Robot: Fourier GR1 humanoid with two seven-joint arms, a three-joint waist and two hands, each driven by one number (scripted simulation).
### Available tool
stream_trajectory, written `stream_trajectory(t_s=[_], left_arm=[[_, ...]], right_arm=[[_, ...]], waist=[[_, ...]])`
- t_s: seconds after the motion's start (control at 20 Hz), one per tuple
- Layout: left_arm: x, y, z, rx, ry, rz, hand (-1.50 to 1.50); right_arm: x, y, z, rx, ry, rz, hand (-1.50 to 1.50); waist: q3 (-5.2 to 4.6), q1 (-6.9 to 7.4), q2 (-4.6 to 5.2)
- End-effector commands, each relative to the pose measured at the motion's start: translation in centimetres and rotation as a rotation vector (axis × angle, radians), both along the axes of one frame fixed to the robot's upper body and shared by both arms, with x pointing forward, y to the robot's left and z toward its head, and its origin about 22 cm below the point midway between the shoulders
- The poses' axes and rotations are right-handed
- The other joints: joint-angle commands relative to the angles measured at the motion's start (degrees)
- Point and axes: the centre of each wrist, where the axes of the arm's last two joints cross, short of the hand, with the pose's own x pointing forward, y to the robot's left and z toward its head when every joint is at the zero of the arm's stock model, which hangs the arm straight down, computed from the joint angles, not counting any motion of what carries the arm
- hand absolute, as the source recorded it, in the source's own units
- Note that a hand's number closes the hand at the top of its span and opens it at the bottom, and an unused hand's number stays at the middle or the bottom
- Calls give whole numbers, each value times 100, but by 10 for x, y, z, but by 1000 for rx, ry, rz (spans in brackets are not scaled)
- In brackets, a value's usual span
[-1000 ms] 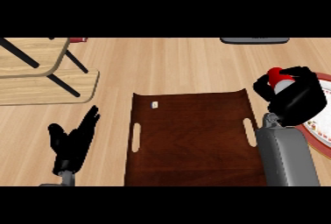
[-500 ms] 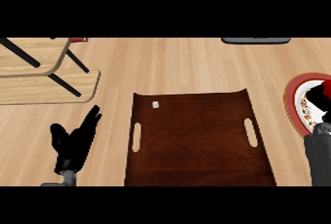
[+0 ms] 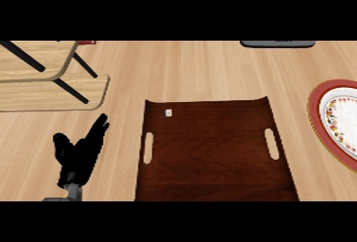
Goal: Pick the can from the tray and place it in the plate
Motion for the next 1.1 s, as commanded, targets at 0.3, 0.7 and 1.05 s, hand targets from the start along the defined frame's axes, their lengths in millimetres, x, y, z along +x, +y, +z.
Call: stream_trajectory(t_s=[0.3, 0.7, 1.05], left_arm=[[6, -2, -6, -6, 36, 7, 0], [-1, -15, -10, -34, 33, -8, 0], [-4, 0, -17, -11, 45, 12, 0]], right_arm=[[-24, -50, -33, 322, 223, 118, -150], [-18, -58, -22, 217, -98, 214, -150], [-60, -84, -36, 230, -296, 188, -150]], waist=[[-7, 42, 60], [-2, 58, 56], [-29, -58, 10]])
